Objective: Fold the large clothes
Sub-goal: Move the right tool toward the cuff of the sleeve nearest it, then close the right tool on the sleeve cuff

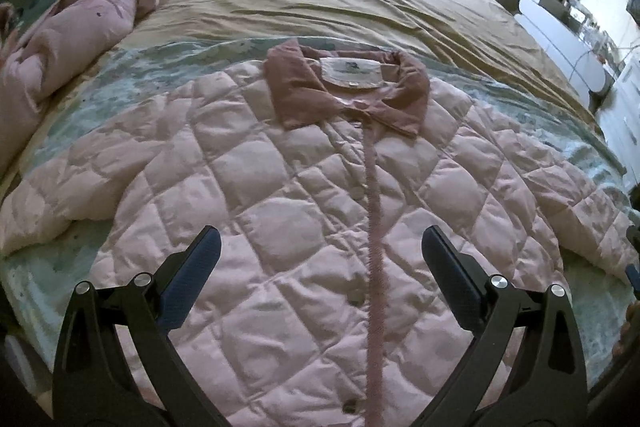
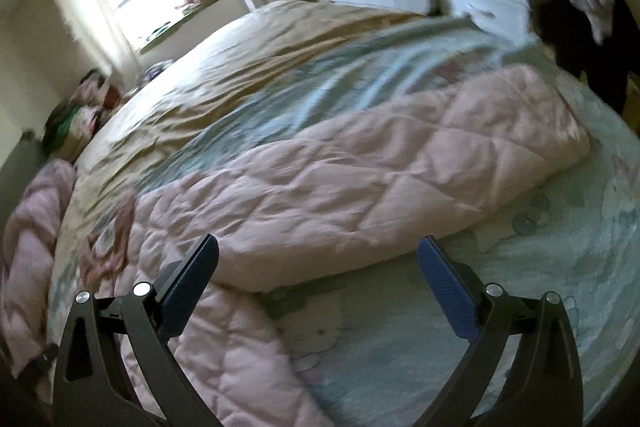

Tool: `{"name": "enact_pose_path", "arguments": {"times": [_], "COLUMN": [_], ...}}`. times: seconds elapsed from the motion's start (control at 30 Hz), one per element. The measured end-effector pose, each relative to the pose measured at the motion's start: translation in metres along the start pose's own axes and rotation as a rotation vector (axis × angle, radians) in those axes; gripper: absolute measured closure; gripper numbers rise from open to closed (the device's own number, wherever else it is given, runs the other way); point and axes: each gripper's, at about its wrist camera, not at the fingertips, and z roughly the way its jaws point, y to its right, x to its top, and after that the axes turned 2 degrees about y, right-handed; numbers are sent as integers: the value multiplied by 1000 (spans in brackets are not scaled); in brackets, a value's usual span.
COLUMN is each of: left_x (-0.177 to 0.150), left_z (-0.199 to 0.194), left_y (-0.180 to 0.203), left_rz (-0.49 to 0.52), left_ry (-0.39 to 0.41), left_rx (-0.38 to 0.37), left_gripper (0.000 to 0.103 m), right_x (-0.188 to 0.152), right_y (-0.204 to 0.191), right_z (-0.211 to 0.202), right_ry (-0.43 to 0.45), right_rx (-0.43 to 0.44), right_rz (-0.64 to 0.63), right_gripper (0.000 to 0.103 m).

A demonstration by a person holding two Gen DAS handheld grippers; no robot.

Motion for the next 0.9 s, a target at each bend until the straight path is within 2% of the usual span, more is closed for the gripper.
{"name": "enact_pose_path", "arguments": {"times": [0.23, 0.43, 0.53, 0.7, 0.77, 0.9], "left_x": [3, 1, -1, -4, -5, -6], "left_z": [22, 38, 48, 65, 68, 67], "left_y": [22, 38, 42, 42, 39, 30], "left_rz": [33, 69, 77, 70, 60, 39], "left_ry": [-44, -54, -66, -88, -91, -89], "left_rx": [-44, -92, -88, -84, -91, -110], "left_gripper": [9, 9, 9, 9, 9, 9], "right_x": [11, 19, 24, 33, 37, 47], "right_y": [62, 109, 127, 159, 176, 195], "right_z": [14, 22, 32, 50, 60, 67], "right_ry": [6, 21, 14, -4, -9, 49], "right_rx": [-83, -173, -218, -200, -181, -127], "right_rz": [164, 255, 283, 381, 457, 555], "right_gripper": [4, 4, 4, 4, 4, 5]}}
